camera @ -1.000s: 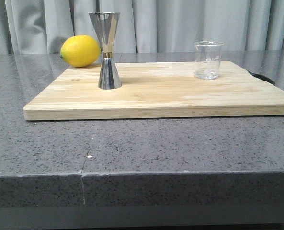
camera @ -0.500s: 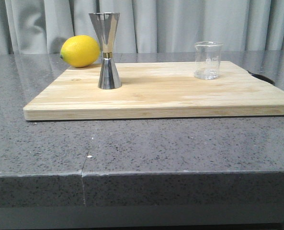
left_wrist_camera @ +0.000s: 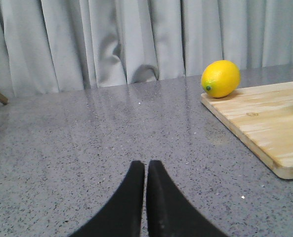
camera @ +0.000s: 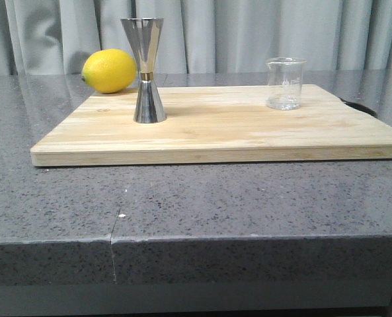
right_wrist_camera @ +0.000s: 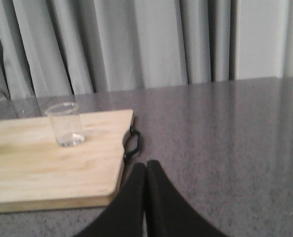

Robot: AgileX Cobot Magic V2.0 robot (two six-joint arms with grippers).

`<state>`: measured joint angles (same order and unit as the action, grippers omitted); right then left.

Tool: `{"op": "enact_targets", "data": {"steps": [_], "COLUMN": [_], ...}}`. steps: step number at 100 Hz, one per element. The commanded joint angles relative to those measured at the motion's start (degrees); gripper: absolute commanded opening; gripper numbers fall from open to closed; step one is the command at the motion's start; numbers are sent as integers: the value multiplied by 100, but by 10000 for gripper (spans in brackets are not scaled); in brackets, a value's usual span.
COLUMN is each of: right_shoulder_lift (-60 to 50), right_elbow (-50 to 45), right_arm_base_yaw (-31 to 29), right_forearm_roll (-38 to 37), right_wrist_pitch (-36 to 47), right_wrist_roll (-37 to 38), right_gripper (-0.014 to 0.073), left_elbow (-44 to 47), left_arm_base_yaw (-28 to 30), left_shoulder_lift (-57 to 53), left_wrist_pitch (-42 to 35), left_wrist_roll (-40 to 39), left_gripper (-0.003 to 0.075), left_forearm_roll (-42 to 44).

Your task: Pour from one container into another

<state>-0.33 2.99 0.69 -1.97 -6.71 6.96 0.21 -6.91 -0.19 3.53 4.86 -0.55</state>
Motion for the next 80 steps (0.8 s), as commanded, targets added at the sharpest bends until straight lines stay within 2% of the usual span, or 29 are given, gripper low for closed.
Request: {"op": "enact_targets", "data": {"steps": [1, 19, 23, 80], "right_shoulder_lift": [-80, -126, -126, -126], "right_elbow": [-137, -536, -526, -526], "right_arm_base_yaw": [-22, -22, -22, -22], "right_forearm_roll": [66, 66, 66, 66], "right_wrist_pitch": [599, 856, 671, 671], "right_wrist_roll": [35, 35, 35, 35], "right_gripper": [-69, -69, -69, -69], "left_elbow": [201, 201, 201, 201], "left_arm_base_yaw": [18, 18, 18, 18], "left_shoulder_lift": [19, 19, 19, 19], "left_wrist_pitch": [-416, -416, -416, -416], "left_wrist_roll": [-76, -76, -76, -76], "left_gripper": [-19, -19, -19, -19], "left_forearm_roll": [-50, -50, -50, -50]}}
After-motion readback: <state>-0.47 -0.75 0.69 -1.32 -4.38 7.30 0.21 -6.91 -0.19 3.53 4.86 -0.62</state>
